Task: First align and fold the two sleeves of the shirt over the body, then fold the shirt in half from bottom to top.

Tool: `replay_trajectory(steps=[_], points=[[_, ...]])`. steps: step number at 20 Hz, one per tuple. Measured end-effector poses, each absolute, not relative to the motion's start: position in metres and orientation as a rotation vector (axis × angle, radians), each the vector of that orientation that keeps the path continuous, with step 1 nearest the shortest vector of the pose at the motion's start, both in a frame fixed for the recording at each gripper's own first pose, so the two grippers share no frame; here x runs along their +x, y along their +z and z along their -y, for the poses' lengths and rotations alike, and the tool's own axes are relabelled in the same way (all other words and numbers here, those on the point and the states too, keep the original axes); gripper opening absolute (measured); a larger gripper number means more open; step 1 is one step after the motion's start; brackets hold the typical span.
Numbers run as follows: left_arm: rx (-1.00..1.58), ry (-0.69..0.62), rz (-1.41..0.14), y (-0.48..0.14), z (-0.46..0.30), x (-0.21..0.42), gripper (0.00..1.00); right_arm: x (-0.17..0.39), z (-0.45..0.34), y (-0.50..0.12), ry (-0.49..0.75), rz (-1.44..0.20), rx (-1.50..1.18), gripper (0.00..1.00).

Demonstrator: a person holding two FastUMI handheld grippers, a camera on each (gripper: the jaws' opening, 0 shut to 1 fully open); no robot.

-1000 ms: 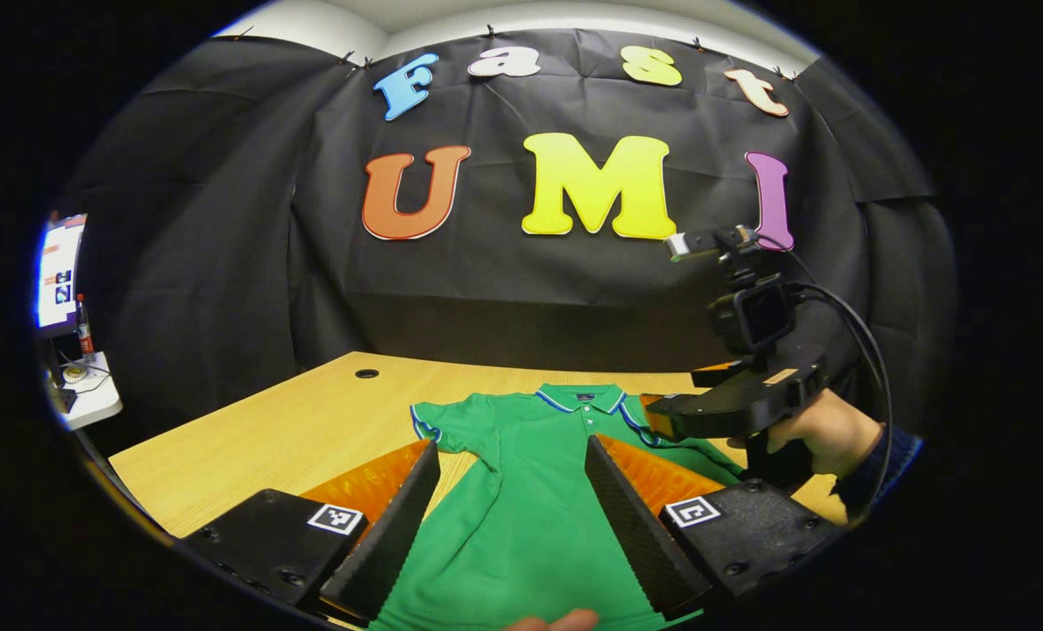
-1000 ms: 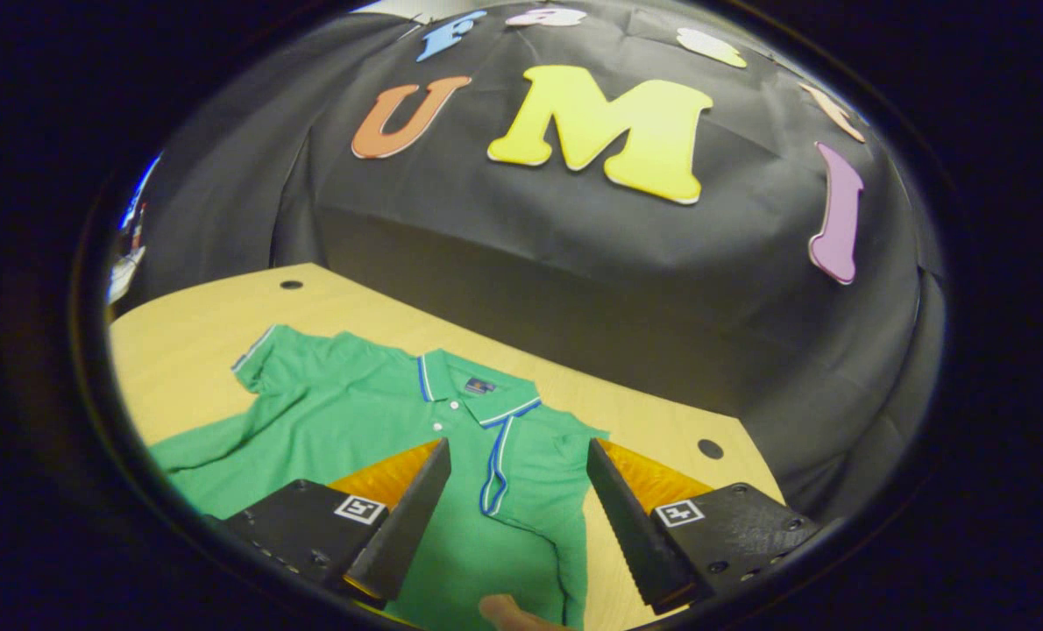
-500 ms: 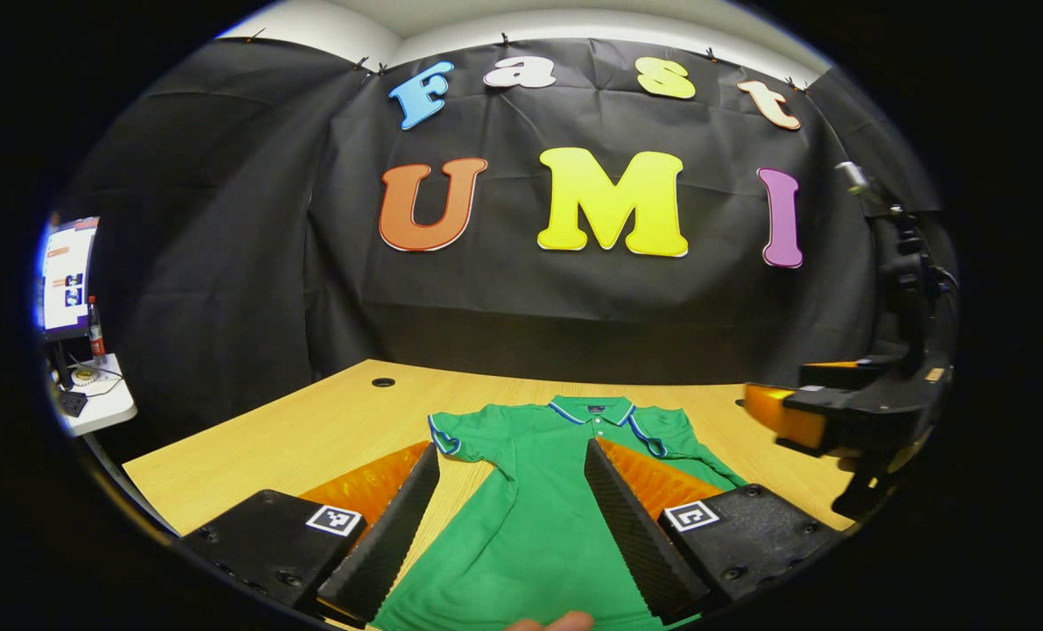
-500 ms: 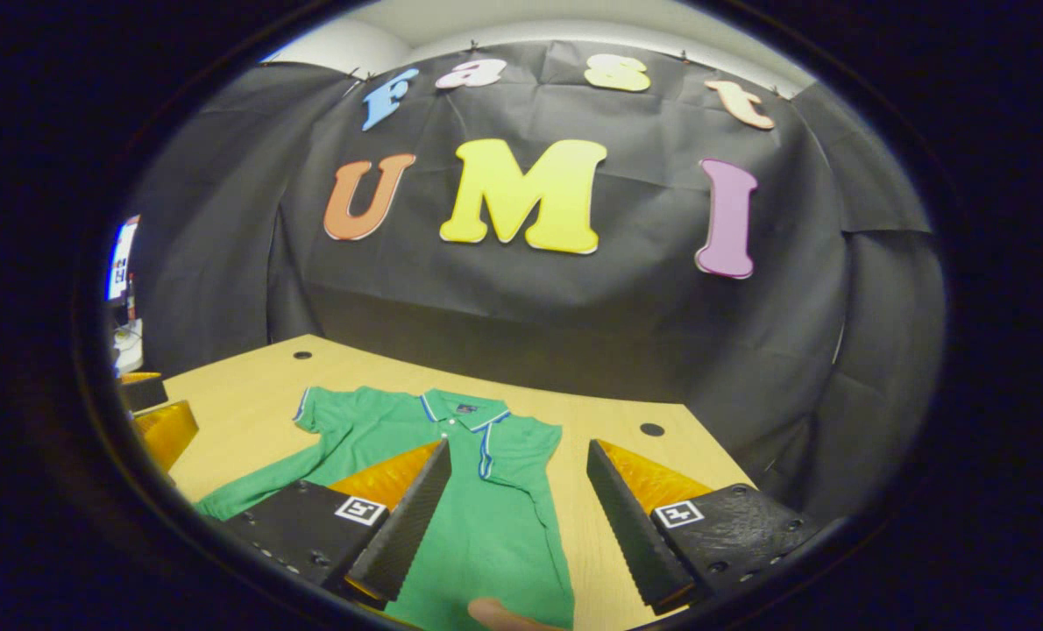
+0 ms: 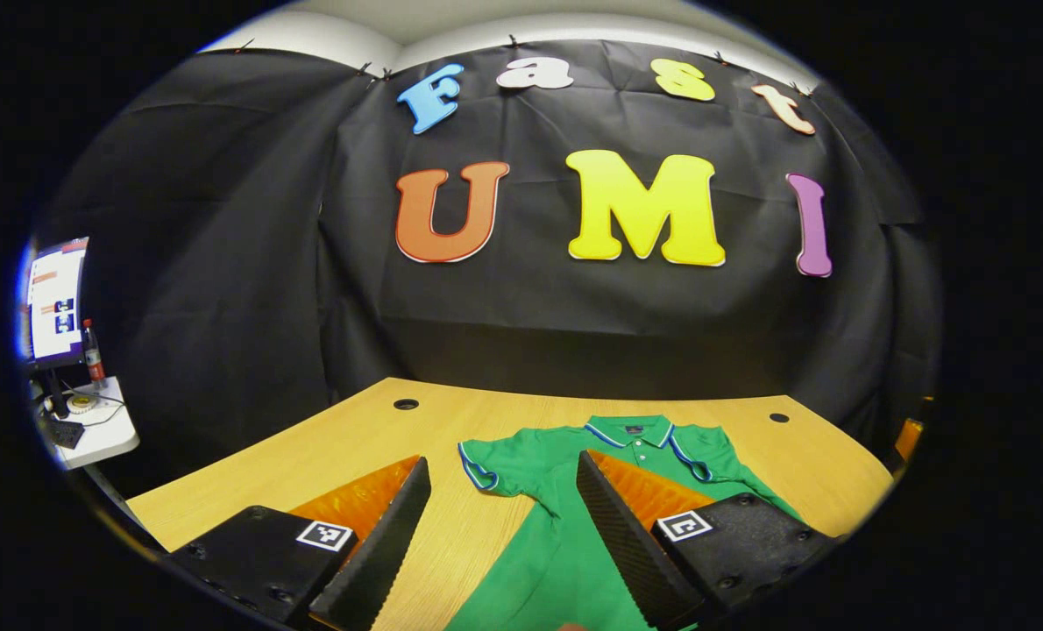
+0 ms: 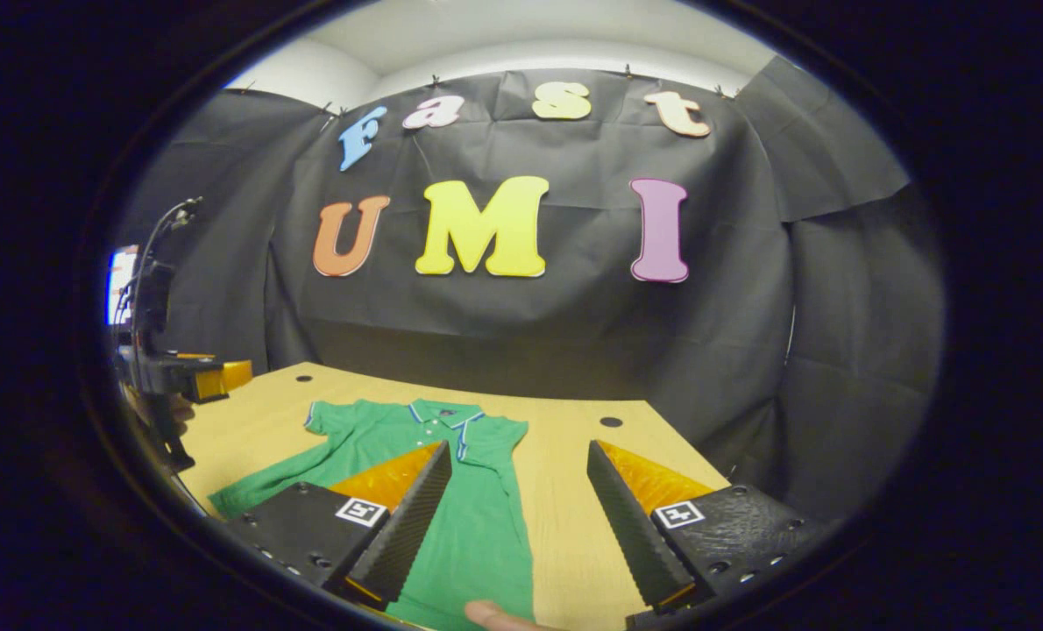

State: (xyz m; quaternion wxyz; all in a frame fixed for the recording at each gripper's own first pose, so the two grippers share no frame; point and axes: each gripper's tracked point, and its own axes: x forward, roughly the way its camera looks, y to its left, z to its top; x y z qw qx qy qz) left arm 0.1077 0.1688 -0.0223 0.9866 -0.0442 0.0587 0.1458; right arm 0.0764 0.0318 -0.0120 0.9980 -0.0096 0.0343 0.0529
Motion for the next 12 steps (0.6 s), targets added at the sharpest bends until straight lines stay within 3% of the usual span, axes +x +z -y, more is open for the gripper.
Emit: replay_trajectory(steps=[3,7,12], points=[[-0.085,0.31,-0.177,-0.027,-0.207,0.156,1.0,0.073,-0.033,-0.009,0.132,-0.071,0.036,0.97],[-0.081,0.346,-0.361,-0.083,-0.258,0.216,1.0,0.078,-0.025,-0.012,0.119,-0.079,0.038,0.95],[-0.292,0.305,-0.531,-0.131,-0.254,0.265,1.0,0.089,-0.034,-0.032,0.148,-0.133,0.022,0.96]])
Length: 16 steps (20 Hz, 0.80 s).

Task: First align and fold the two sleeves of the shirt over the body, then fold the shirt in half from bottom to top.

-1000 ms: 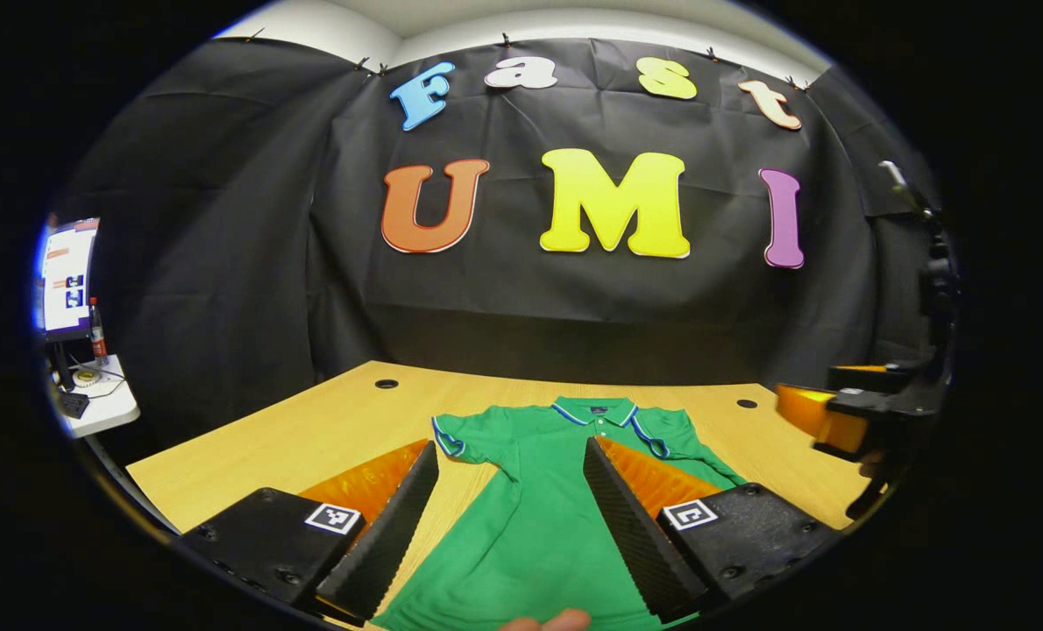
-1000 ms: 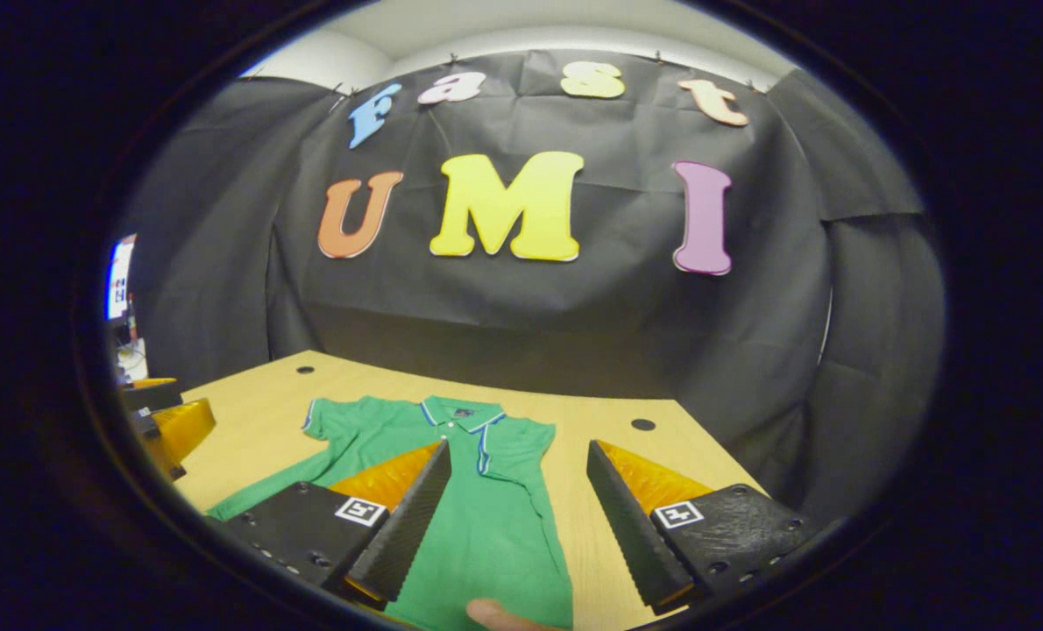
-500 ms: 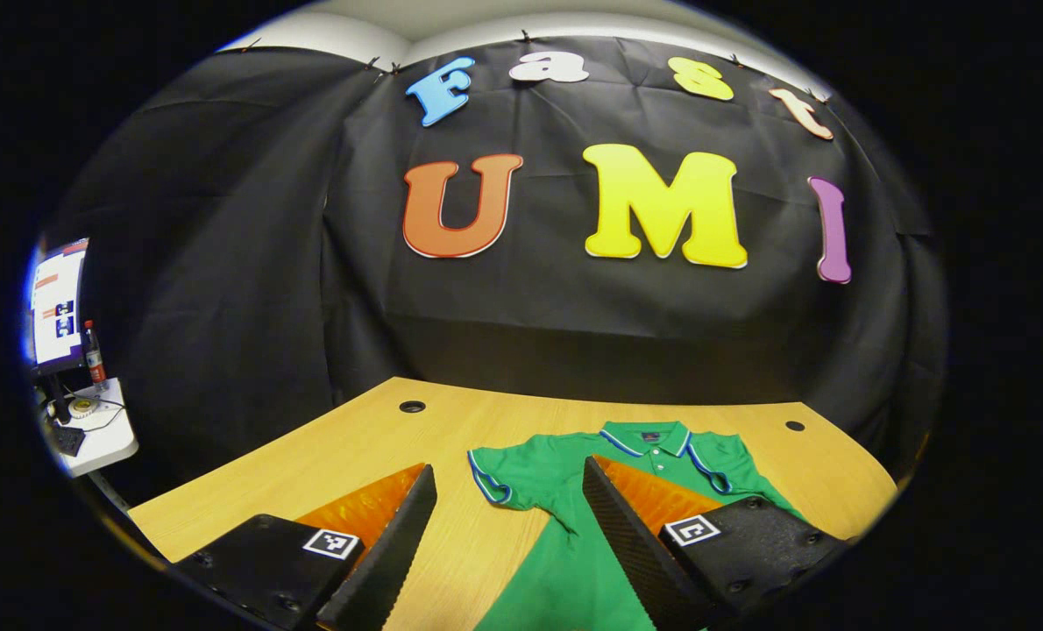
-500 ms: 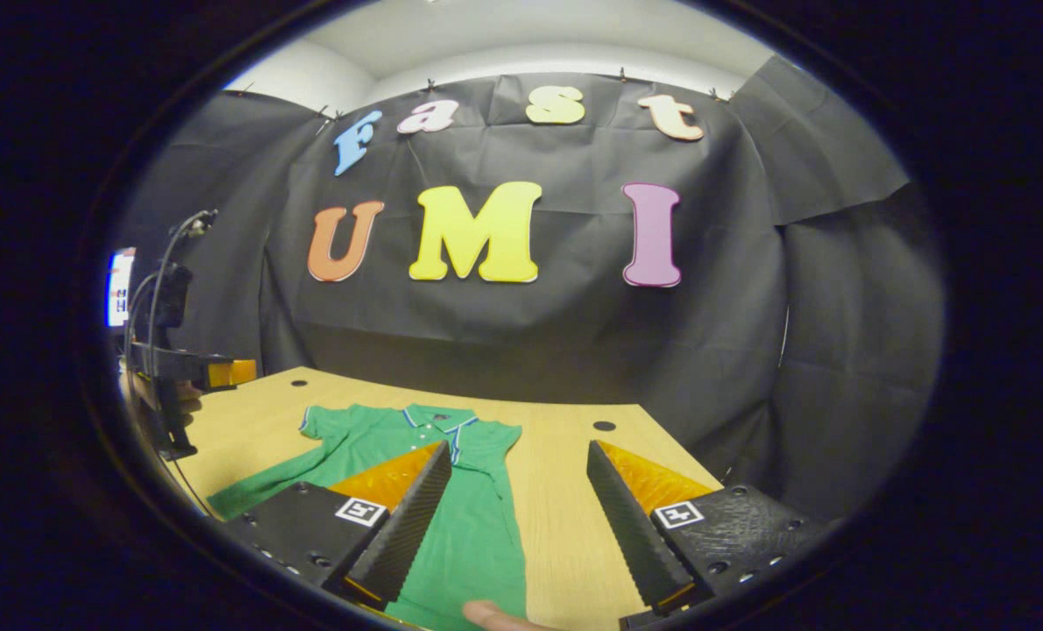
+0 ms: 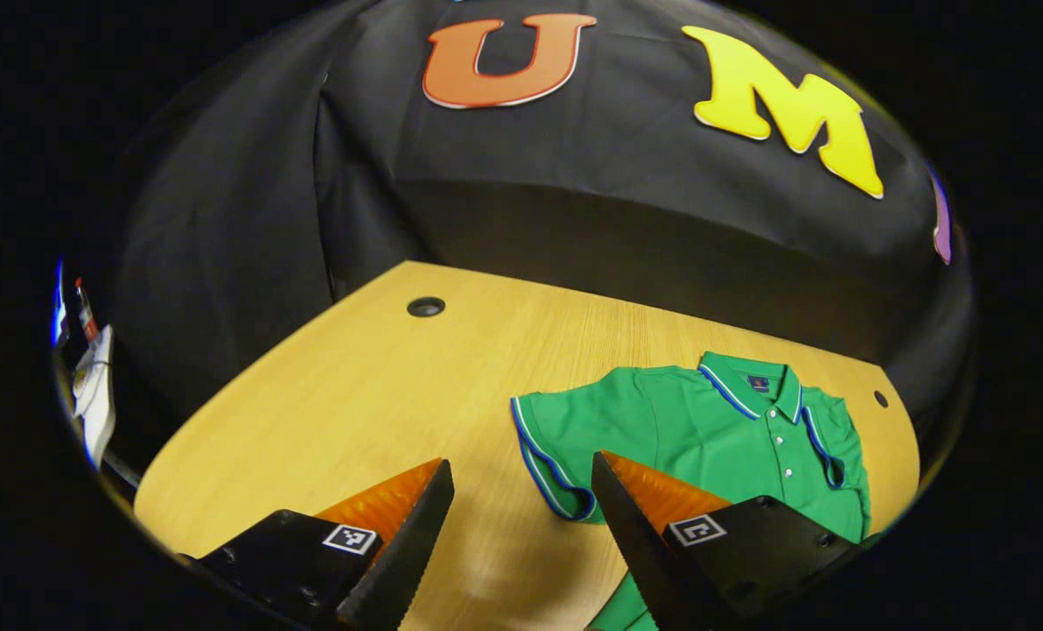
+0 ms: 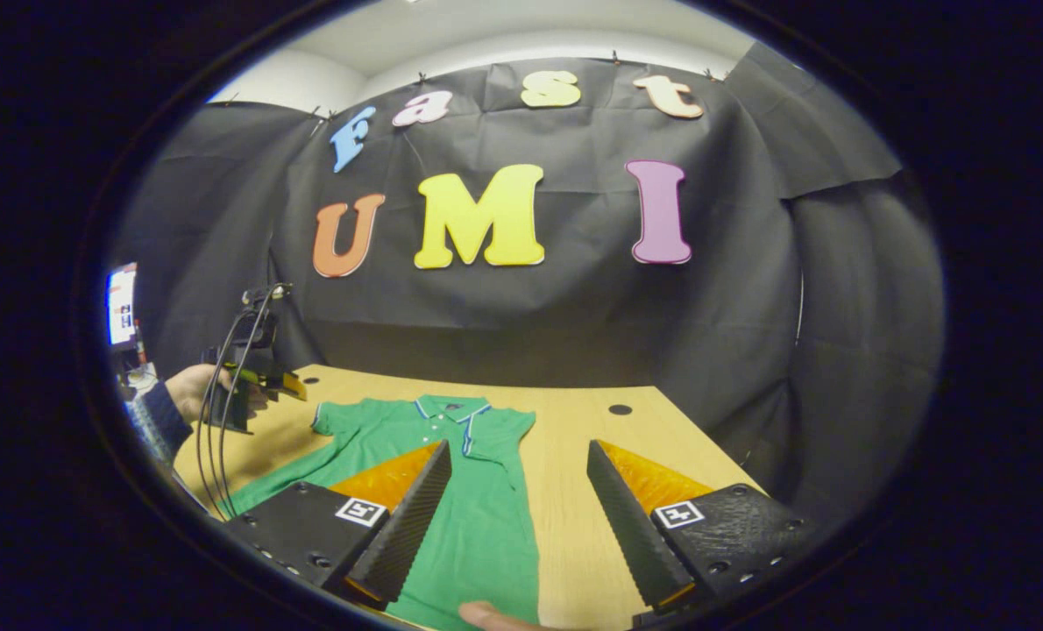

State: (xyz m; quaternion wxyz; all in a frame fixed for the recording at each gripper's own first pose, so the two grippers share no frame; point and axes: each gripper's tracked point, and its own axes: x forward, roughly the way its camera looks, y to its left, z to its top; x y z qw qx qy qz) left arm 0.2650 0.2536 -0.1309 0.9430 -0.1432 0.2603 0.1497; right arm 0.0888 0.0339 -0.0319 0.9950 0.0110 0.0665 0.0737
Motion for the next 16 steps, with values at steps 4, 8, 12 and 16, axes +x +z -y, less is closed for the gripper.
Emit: replay_trajectory(steps=[4,8,12,16], points=[[-0.332,0.296,-0.575,-0.156,-0.249,0.293,1.0,0.096,-0.034,-0.04,0.148,-0.16,0.025,0.97],[-0.399,0.273,-0.624,-0.177,-0.239,0.306,0.94,0.099,-0.034,-0.048,0.145,-0.185,0.021,0.95],[-0.419,0.299,-0.632,-0.185,-0.244,0.314,0.8,0.103,-0.031,-0.051,0.142,-0.192,0.015,0.95],[-0.362,0.354,-0.645,-0.191,-0.254,0.319,0.37,0.108,-0.028,-0.058,0.139,-0.214,0.028,0.95]])
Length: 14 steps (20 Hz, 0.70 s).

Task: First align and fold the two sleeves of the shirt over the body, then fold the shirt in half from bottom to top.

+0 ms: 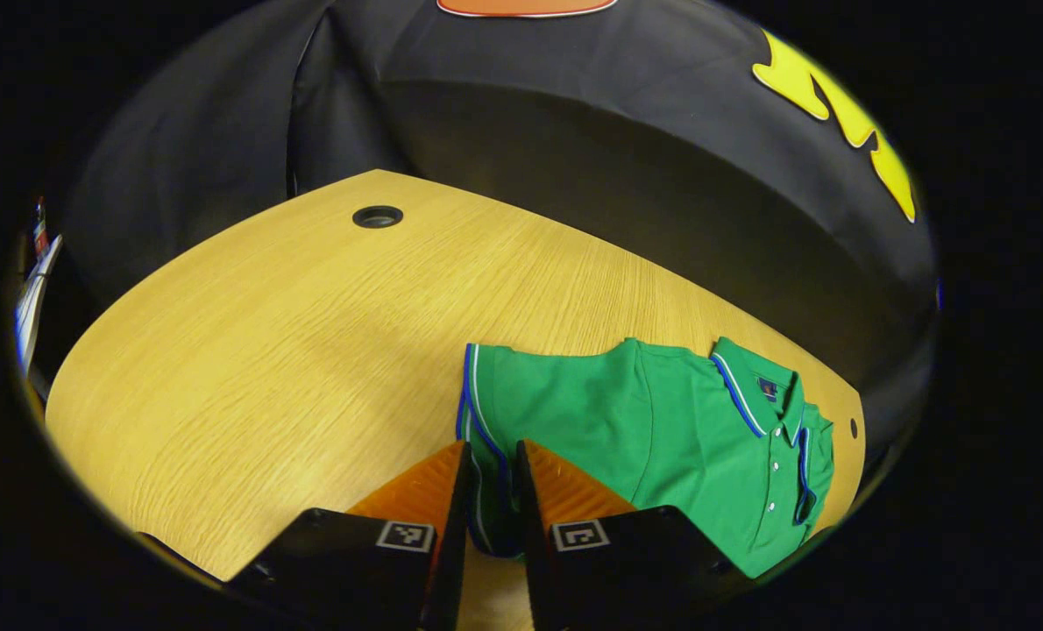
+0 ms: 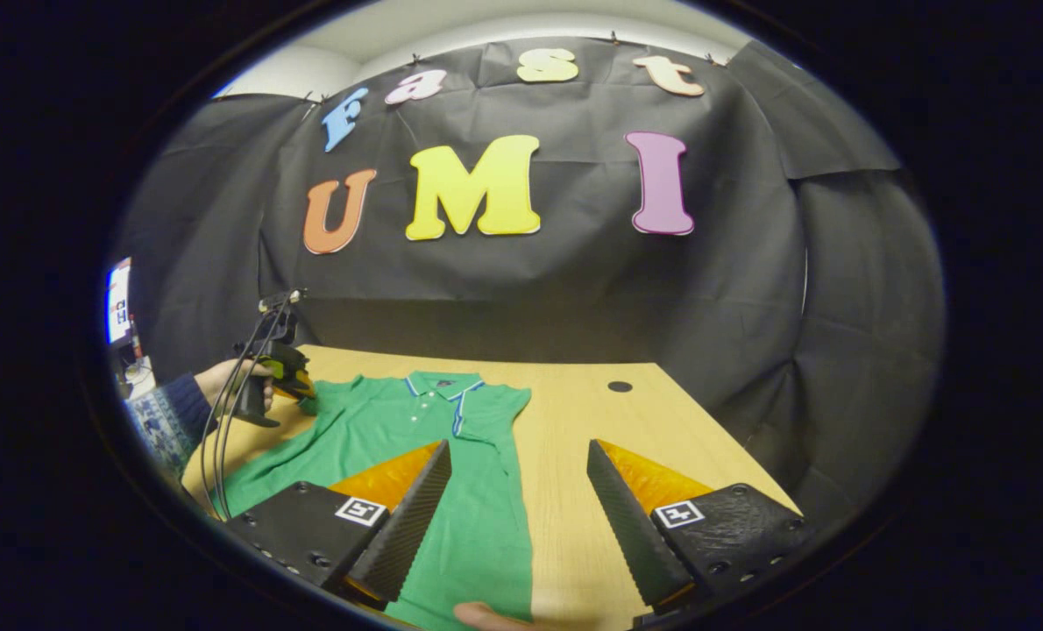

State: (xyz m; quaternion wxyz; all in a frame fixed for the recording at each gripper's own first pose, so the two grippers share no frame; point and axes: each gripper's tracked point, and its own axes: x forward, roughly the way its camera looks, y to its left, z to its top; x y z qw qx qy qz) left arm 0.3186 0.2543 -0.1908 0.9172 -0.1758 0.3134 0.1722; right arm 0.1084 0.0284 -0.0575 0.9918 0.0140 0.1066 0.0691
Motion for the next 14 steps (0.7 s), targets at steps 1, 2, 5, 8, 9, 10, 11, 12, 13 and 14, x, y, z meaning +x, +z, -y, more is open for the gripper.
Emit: replay_trajectory(steps=[1,2,5,8,9,10,11,12,13,14], points=[[-0.345,0.357,-0.645,-0.19,-0.254,0.319,0.23,0.109,-0.027,-0.059,0.137,-0.22,0.031,0.95],[-0.325,0.346,-0.656,-0.189,-0.251,0.32,0.19,0.11,-0.026,-0.06,0.134,-0.224,0.035,0.95],[-0.225,0.325,-0.666,-0.175,-0.246,0.323,0.07,0.113,-0.022,-0.058,0.128,-0.221,0.044,0.95],[-0.122,0.319,-0.634,-0.147,-0.235,0.329,0.07,0.115,-0.019,-0.06,0.125,-0.225,0.053,0.95],[-0.083,0.316,-0.628,-0.139,-0.228,0.33,0.07,0.116,-0.018,-0.06,0.122,-0.226,0.053,0.95],[-0.042,0.323,-0.62,-0.132,-0.222,0.332,0.07,0.117,-0.015,-0.06,0.112,-0.223,0.052,0.94],[-0.007,0.325,-0.614,-0.127,-0.214,0.335,0.07,0.118,-0.012,-0.058,0.103,-0.219,0.053,0.95],[0.014,0.309,-0.608,-0.124,-0.201,0.34,0.07,0.118,-0.011,-0.058,0.1,-0.217,0.057,0.96],[0.029,0.286,-0.612,-0.123,-0.185,0.345,0.07,0.118,-0.011,-0.057,0.099,-0.216,0.063,0.95],[0.051,0.27,-0.617,-0.125,-0.171,0.348,0.07,0.118,-0.01,-0.057,0.099,-0.218,0.068,0.94]])
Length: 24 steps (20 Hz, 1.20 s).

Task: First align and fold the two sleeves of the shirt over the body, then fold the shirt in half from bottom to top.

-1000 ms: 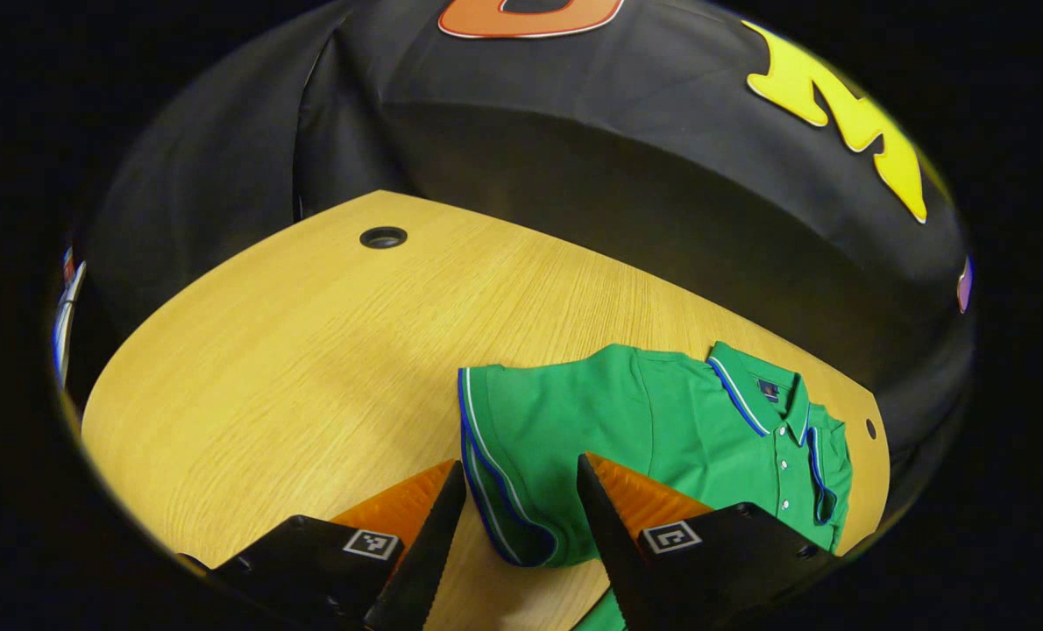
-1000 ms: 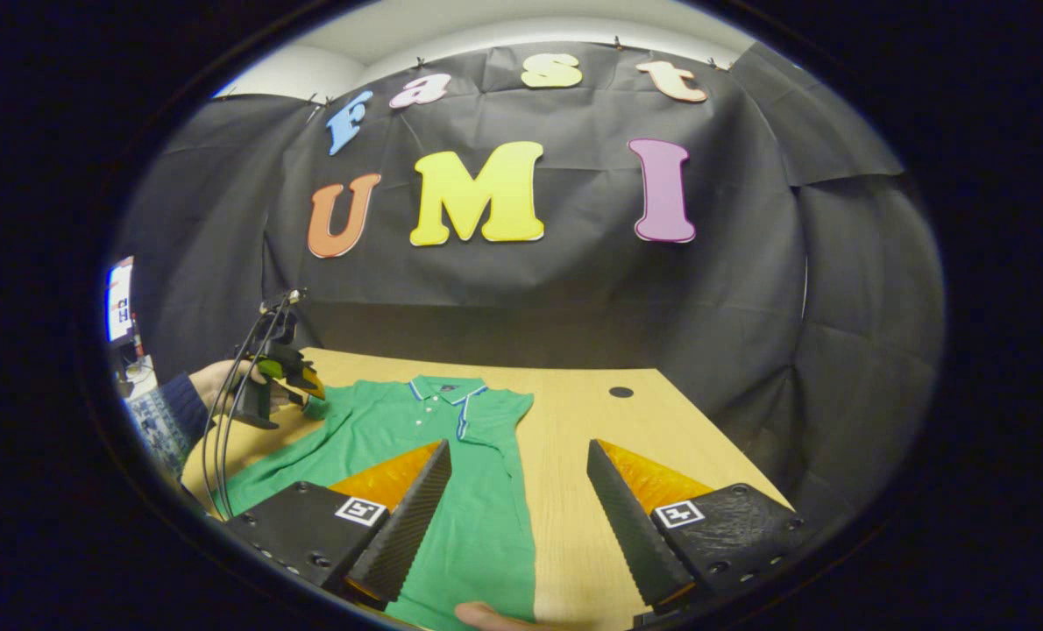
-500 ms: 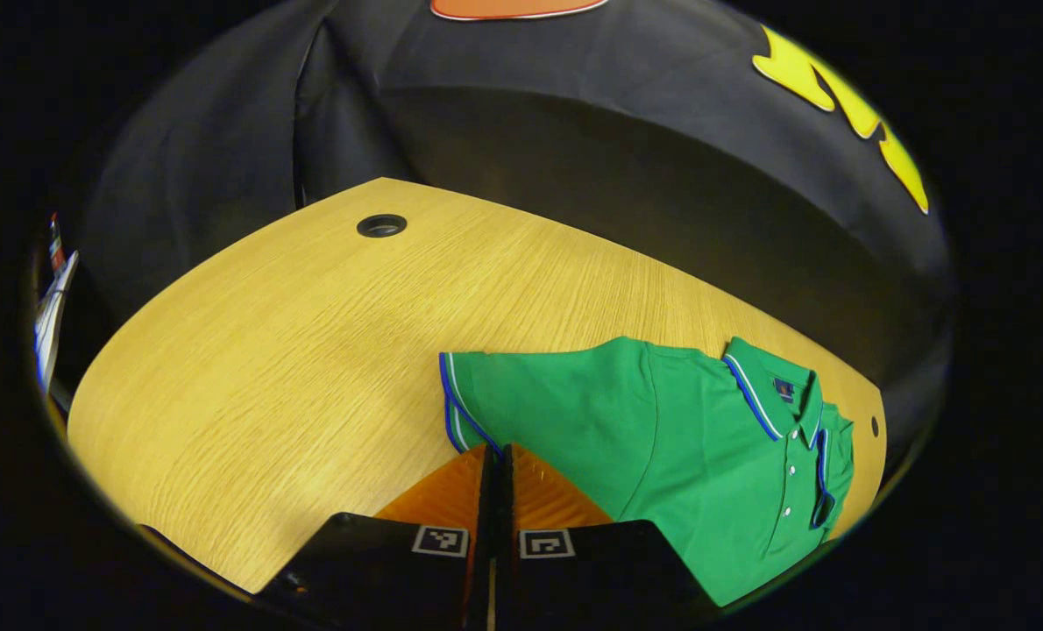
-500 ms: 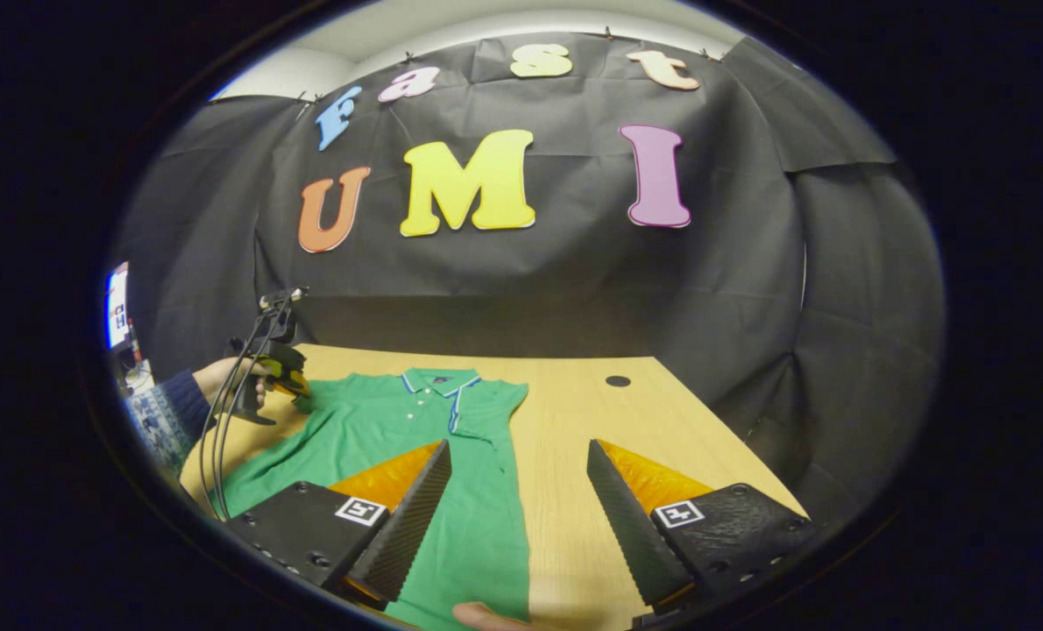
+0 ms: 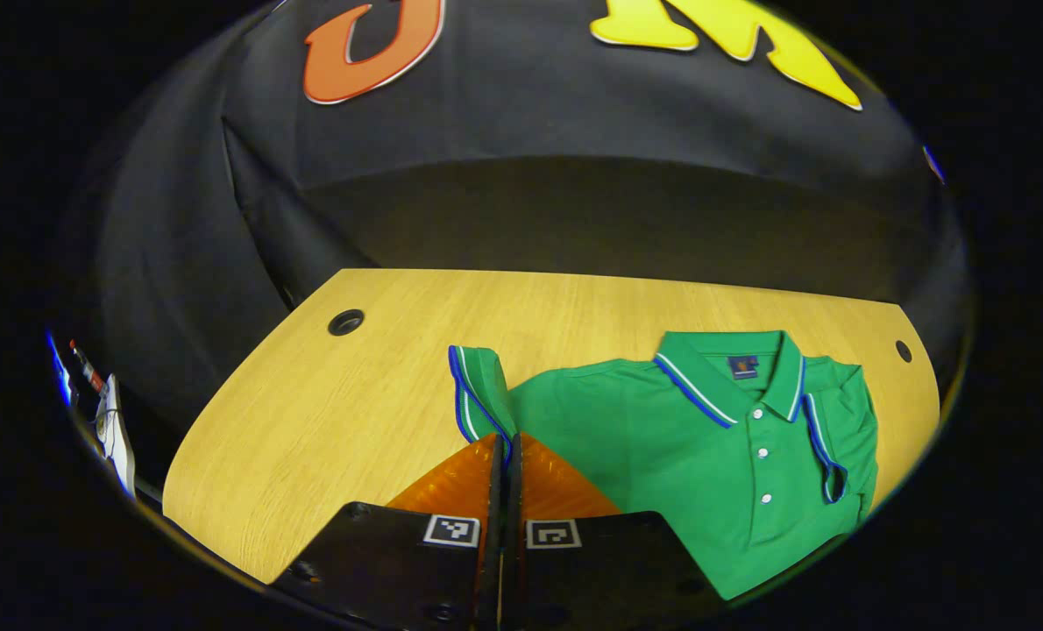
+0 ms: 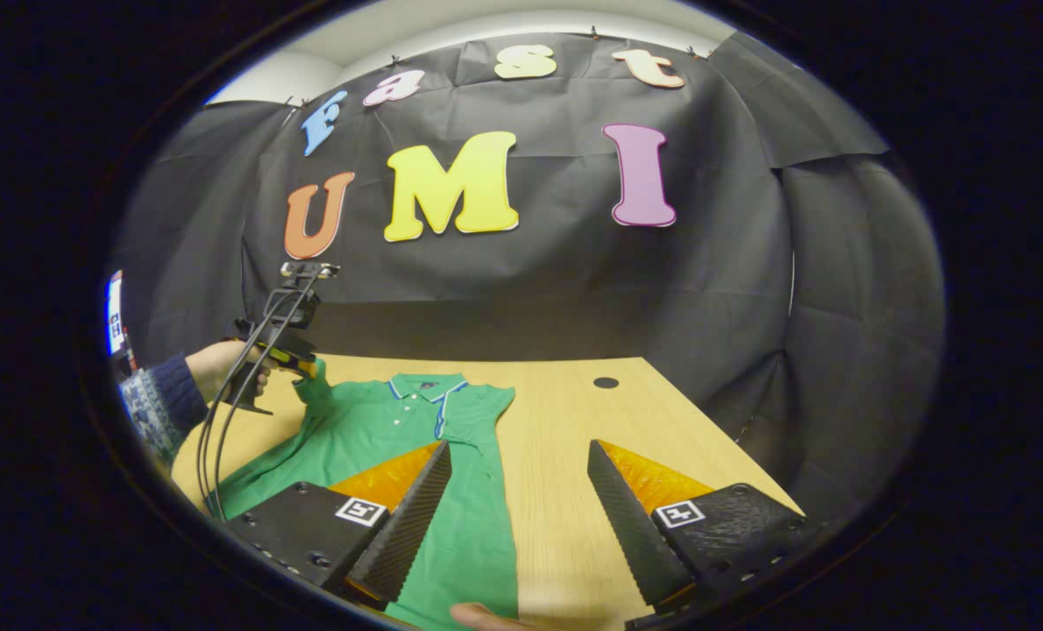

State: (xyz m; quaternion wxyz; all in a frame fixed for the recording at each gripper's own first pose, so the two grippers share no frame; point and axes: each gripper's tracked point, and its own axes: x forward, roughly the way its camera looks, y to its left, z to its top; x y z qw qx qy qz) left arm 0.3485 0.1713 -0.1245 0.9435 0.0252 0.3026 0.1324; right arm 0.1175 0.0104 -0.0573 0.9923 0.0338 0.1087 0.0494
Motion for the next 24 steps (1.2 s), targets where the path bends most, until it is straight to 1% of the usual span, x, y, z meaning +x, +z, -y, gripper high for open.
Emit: replay_trajectory(steps=[3,4,5,6,7,9,10,11,13,15,17,21,24], points=[[0.114,0.221,-0.647,-0.133,-0.13,0.356,0.07,0.119,-0.007,-0.058,0.093,-0.223,0.066,0.96],[0.124,0.194,-0.66,-0.14,-0.114,0.358,0.07,0.12,-0.006,-0.058,0.09,-0.221,0.066,0.94],[0.128,0.17,-0.674,-0.144,-0.1,0.36,0.07,0.12,-0.004,-0.057,0.086,-0.218,0.069,0.94],[0.132,0.151,-0.68,-0.146,-0.09,0.361,0.09,0.121,-0.001,-0.056,0.082,-0.216,0.071,0.96],[0.139,0.141,-0.674,-0.149,-0.082,0.363,0.19,0.122,0.001,-0.056,0.077,-0.214,0.073,0.96],[0.127,0.124,-0.645,-0.135,-0.068,0.359,0.58,0.124,0.006,-0.055,0.064,-0.212,0.077,0.95],[0.112,0.112,-0.622,-0.125,-0.062,0.355,0.67,0.124,0.008,-0.056,0.06,-0.212,0.08,0.95],[0.099,0.101,-0.599,-0.115,-0.057,0.353,0.84,0.125,0.009,-0.057,0.057,-0.215,0.085,0.95],[0.085,0.089,-0.555,-0.093,-0.055,0.342,1.0,0.126,0.009,-0.059,0.057,-0.223,0.092,0.95],[0.079,0.092,-0.507,-0.071,-0.058,0.327,1.0,0.125,0.006,-0.059,0.066,-0.226,0.095,0.95],[0.052,0.07,-0.457,-0.051,-0.054,0.303,1.0,0.123,0.002,-0.055,0.074,-0.219,0.099,0.96],[0.024,0.02,-0.346,-0.02,-0.057,0.238,1.0,0.111,-0.006,-0.048,0.073,-0.21,0.125,0.95],[0.005,0.02,-0.274,-0.011,-0.068,0.182,1.0,0.089,-0.013,-0.038,0.073,-0.183,0.104,0.93]])
